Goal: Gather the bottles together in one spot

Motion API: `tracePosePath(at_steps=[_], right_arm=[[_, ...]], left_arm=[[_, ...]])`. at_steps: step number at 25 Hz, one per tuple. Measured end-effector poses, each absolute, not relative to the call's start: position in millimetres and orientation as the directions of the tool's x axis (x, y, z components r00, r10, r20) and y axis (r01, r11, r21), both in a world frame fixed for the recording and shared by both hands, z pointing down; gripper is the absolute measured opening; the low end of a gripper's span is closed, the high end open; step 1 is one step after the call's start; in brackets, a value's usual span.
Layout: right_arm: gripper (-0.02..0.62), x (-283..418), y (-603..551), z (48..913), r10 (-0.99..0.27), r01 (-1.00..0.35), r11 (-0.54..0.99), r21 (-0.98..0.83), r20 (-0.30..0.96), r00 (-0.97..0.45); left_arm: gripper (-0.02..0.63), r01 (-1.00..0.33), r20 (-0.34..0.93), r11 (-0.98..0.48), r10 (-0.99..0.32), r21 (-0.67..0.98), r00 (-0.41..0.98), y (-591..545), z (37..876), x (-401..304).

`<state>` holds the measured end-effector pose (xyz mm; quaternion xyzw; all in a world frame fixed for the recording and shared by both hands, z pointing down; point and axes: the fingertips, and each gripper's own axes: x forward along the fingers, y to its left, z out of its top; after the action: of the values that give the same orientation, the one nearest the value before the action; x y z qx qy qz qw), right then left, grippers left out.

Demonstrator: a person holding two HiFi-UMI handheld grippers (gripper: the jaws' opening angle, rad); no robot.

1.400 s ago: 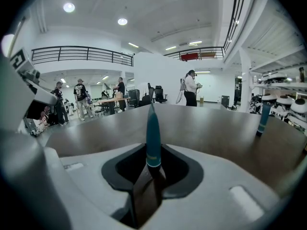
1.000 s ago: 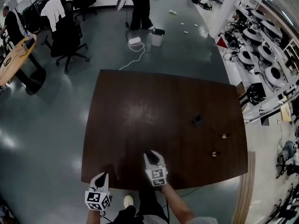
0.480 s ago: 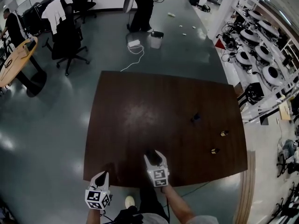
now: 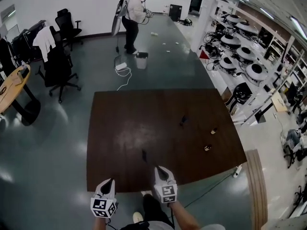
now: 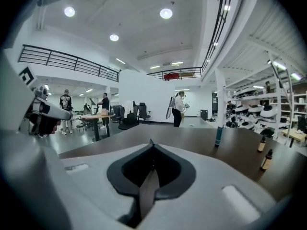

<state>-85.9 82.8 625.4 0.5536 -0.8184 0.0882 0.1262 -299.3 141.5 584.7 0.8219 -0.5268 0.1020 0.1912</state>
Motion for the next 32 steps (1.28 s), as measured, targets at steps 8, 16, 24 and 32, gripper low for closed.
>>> tracePosePath(at_steps=[8,16,24,32], right_arm=[[0.002,-32,127,600,-0.94,-0.978,0.207,-0.008,0.276,-0.201],[0.002,29,119,590,-0.96,-0.99,0.136,-0.019,0.245,-0.137],[0.002,51,65,592,-0.957,-0.989,0.144,-0.044,0.249,-0.15],[0.002,67,12,613,-0.946,-0.986,0.152,-0.072,0.279,-0.166]], left_arm=[[0.0,-0.821,0.303,-0.531,-0.763,0.21,0.571,143,563,-238],[0.0,-0.743,0.268,-0.639,-0.693,0.2,0.669,118,546,-162],[0.0,-0.722,0.307,-0.665,-0.658,0.192,0.688,73,540,-124],[0.0,-0.722,0.352,-0.664,-0.641,0.191,0.682,28,552,-98]])
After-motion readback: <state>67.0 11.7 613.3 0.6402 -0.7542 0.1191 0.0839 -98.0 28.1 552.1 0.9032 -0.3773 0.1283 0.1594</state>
